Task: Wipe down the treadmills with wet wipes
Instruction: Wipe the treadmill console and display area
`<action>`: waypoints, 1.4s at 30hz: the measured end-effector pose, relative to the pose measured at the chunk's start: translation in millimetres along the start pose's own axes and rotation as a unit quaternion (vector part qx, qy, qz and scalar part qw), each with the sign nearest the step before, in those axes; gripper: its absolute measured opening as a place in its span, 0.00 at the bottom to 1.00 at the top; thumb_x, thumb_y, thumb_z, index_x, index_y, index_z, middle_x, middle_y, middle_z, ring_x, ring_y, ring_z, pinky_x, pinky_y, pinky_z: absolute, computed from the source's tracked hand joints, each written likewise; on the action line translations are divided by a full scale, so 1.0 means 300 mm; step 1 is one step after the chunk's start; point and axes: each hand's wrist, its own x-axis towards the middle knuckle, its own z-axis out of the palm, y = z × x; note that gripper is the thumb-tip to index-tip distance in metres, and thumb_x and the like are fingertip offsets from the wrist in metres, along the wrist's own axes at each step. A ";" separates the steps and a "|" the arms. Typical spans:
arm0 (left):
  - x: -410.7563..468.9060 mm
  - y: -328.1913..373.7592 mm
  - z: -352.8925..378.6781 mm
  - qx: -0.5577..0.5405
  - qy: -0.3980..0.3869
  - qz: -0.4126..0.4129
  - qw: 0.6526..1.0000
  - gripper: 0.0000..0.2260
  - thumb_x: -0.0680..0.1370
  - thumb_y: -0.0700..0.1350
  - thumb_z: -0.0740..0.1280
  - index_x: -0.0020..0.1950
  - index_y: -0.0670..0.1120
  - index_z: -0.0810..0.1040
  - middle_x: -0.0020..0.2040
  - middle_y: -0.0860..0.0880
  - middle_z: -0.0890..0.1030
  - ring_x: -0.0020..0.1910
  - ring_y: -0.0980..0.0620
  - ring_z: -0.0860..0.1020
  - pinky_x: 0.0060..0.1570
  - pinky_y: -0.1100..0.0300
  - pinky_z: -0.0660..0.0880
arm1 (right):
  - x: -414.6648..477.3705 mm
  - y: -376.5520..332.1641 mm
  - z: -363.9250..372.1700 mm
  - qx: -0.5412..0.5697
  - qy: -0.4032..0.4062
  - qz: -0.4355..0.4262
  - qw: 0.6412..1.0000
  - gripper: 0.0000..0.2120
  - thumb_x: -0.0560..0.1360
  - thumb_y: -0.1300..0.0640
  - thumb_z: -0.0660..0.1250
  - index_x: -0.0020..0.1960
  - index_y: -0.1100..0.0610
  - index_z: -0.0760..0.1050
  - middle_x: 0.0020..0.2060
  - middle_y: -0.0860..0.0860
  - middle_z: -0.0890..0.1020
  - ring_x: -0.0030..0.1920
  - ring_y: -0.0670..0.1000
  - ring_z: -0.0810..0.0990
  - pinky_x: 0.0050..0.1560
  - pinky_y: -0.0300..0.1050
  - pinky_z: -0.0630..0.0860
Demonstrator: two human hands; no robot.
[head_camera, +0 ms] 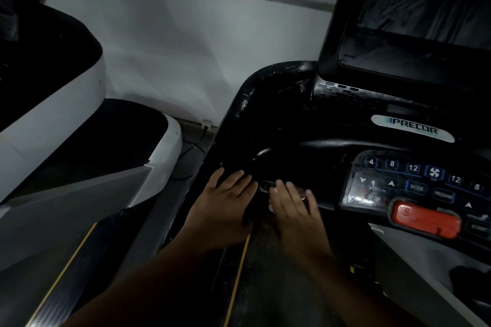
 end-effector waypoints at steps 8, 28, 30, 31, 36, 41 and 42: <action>-0.002 -0.001 -0.016 0.011 -0.012 0.013 1.000 0.33 0.73 0.62 0.55 0.69 0.45 0.79 0.70 0.45 0.78 0.73 0.47 0.72 0.73 0.40 0.65 | 0.150 -0.018 0.024 -0.005 0.035 0.035 0.999 0.25 0.82 0.50 0.54 0.74 0.60 0.71 0.74 0.57 0.72 0.76 0.58 0.66 0.75 0.58 0.52; -0.008 -0.004 -0.012 -0.014 -0.001 0.009 1.000 0.30 0.74 0.60 0.57 0.69 0.44 0.79 0.72 0.45 0.76 0.75 0.48 0.70 0.75 0.41 0.61 | 0.037 0.097 0.025 0.000 0.104 -0.115 0.988 0.26 0.75 0.62 0.63 0.73 0.57 0.72 0.72 0.53 0.74 0.73 0.56 0.71 0.78 0.55 0.51; -0.006 -0.007 -0.004 -0.011 -0.005 0.004 1.000 0.31 0.74 0.61 0.57 0.70 0.45 0.78 0.73 0.45 0.75 0.76 0.48 0.68 0.75 0.41 0.60 | 0.018 0.138 0.001 0.014 0.112 -0.067 0.991 0.24 0.74 0.62 0.69 0.70 0.57 0.74 0.70 0.53 0.77 0.71 0.57 0.73 0.78 0.55 0.50; -0.003 -0.007 -0.003 -0.008 -0.008 0.002 1.000 0.31 0.73 0.62 0.58 0.70 0.45 0.78 0.73 0.45 0.75 0.76 0.48 0.68 0.75 0.41 0.59 | 0.033 0.122 0.005 0.018 0.113 -0.048 0.992 0.24 0.72 0.63 0.72 0.68 0.58 0.77 0.68 0.54 0.78 0.70 0.58 0.75 0.77 0.56 0.52; -0.003 -0.008 -0.008 0.001 -0.011 0.009 1.000 0.32 0.71 0.60 0.59 0.70 0.45 0.78 0.72 0.46 0.76 0.75 0.48 0.69 0.75 0.44 0.56 | 0.100 -0.003 0.061 0.045 0.087 -0.087 0.991 0.22 0.76 0.60 0.60 0.68 0.58 0.78 0.69 0.54 0.77 0.70 0.57 0.75 0.73 0.55 0.60; -0.004 -0.007 -0.001 -0.006 -0.020 0.000 1.000 0.31 0.73 0.60 0.59 0.72 0.46 0.76 0.75 0.46 0.73 0.77 0.49 0.65 0.76 0.42 0.57 | -0.016 0.058 0.039 0.014 0.088 0.056 0.994 0.26 0.78 0.57 0.61 0.76 0.60 0.67 0.76 0.55 0.69 0.76 0.56 0.66 0.77 0.55 0.54; -0.002 -0.007 -0.001 -0.007 -0.024 -0.001 1.000 0.32 0.73 0.61 0.59 0.72 0.46 0.75 0.75 0.46 0.72 0.78 0.49 0.65 0.77 0.42 0.56 | -0.004 0.034 0.044 0.017 0.098 0.092 0.991 0.26 0.79 0.56 0.61 0.76 0.61 0.66 0.76 0.57 0.68 0.77 0.57 0.65 0.77 0.56 0.52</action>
